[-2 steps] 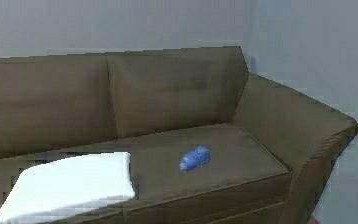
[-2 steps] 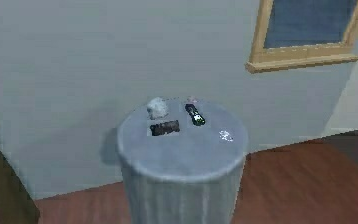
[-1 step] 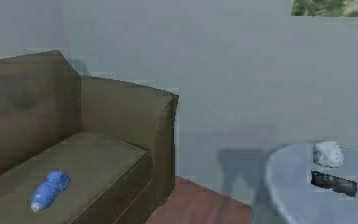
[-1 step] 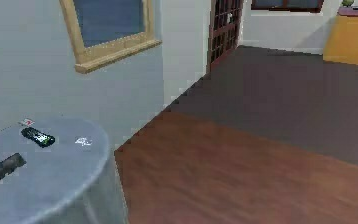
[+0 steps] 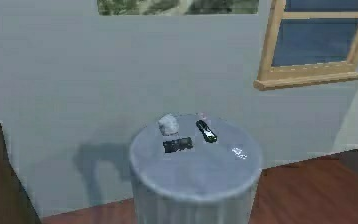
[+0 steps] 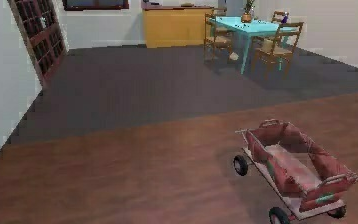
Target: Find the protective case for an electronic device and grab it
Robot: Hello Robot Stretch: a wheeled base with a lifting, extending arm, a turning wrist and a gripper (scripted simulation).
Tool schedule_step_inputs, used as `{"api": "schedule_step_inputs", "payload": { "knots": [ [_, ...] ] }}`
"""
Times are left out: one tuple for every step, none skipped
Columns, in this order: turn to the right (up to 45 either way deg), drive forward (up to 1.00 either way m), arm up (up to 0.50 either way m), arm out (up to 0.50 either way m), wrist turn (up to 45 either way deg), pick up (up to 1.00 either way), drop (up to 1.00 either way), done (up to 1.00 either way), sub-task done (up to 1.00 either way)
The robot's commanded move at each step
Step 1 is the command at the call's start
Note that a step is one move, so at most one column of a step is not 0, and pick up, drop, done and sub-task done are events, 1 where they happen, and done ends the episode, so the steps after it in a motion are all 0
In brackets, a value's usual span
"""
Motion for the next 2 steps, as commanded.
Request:
{"api": "schedule_step_inputs", "payload": {
  "knots": [
    [45.0, 0.00, 0.00, 0.00, 0.0, 0.00, 0.00, 0.00, 0.00],
    [0.0, 0.70, 0.00, 0.00, 0.0, 0.00, 0.00, 0.00, 0.00]
  ]
}}
